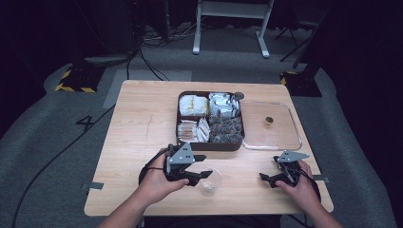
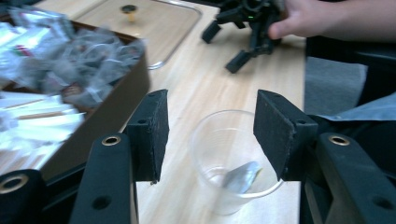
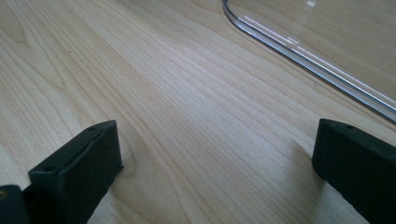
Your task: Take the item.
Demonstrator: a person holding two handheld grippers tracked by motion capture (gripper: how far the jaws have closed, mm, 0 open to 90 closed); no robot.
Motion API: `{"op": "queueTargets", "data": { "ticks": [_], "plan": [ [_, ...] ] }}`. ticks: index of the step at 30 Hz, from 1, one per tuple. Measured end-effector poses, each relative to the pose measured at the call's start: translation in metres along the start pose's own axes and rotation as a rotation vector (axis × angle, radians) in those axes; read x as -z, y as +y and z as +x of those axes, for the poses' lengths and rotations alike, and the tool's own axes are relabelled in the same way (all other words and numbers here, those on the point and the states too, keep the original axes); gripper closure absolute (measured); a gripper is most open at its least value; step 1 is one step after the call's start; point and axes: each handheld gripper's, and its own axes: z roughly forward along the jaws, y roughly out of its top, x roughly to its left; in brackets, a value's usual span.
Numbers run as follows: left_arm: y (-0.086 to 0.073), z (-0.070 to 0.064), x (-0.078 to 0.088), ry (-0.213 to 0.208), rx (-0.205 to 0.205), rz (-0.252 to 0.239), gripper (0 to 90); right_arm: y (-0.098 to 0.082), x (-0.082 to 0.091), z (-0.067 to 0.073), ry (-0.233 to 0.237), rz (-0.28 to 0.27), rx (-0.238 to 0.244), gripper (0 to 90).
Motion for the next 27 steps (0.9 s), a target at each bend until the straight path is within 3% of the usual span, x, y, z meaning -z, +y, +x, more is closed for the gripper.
{"op": "queueTargets", "data": {
  "ticks": [6, 20, 27],
  "plan": [
    [-0.005, 0.005, 0.013, 0.100, 0.035, 0.033, 42.1, 0.000, 0.000, 0.000, 0.001, 0.000, -0.001, 1.5],
    [-0.031, 0.020, 0.049, 0.244, 0.109, 0.050, 36.4, 0.000, 0.000, 0.000, 0.001, 0.000, -0.001, 1.5],
    [-0.055, 0.032, 0.061, 0.310, 0.158, 0.087, 32.3, 0.000, 0.000, 0.000, 0.001, 0.000, -0.001, 1.5]
  ]
}}
